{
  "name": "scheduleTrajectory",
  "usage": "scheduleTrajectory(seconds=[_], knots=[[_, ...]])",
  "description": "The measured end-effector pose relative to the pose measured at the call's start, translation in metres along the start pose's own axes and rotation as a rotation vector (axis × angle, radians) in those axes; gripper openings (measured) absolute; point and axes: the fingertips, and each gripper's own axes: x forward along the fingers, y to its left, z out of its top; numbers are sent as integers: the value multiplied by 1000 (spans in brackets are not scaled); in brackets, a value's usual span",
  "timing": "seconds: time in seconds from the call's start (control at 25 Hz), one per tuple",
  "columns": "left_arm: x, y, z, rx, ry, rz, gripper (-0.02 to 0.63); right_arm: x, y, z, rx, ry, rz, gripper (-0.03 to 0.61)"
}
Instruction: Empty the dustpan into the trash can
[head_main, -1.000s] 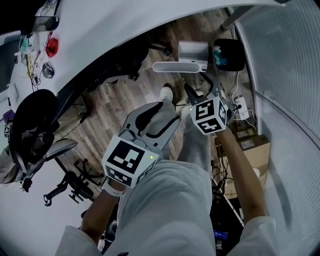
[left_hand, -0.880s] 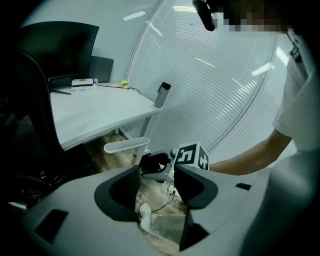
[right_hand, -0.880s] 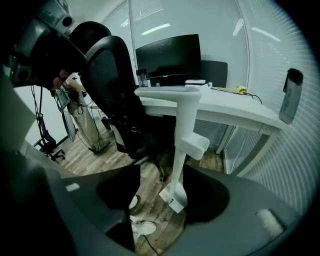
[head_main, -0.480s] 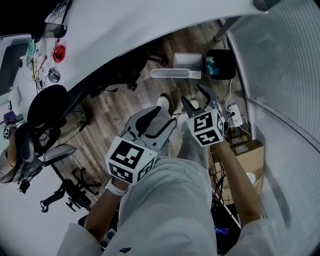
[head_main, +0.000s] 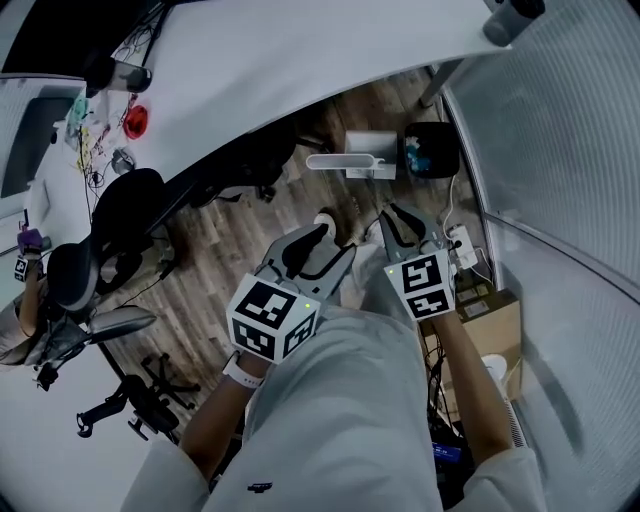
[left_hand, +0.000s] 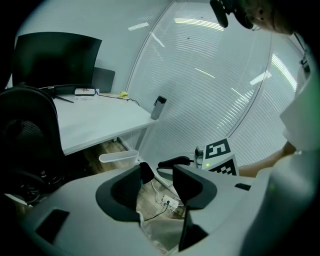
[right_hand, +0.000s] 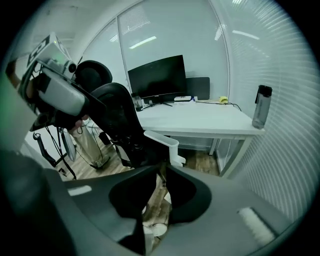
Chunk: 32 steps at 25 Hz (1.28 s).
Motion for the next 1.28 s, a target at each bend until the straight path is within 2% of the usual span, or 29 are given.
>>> scheduleTrajectory(seconds=[0.32,0.4,0.44,0.6,0.76,0.84,0.92,0.96,1.28], knots=[[-11,-13,9,2,-28,-32,201,-42,1,26,111,-68,15,57],[-14,-14,13,0,-42,-32,201,-56,-2,40,97,-115,-25,47],[-16,-14,16,-3,-51,-31,201,-63,-2,48,81,-139,-36,11],[-26,-12,23,-10,-81,-21,201,-85,8,67,63,-191,9,9],[-35,-12,35,8,-117,-11,189,-104,4,80,56,-213,-19,9],[-42,-12,42,20,-151,2,158,-112,1,84,61,-226,-33,9],[-48,-12,50,29,-192,16,61,-121,0,88,52,-239,-46,9],[-50,-12,52,31,-205,21,34,-125,0,90,47,-245,-50,9],[-65,-22,70,63,-268,32,8,-162,0,120,-19,-300,-74,10]])
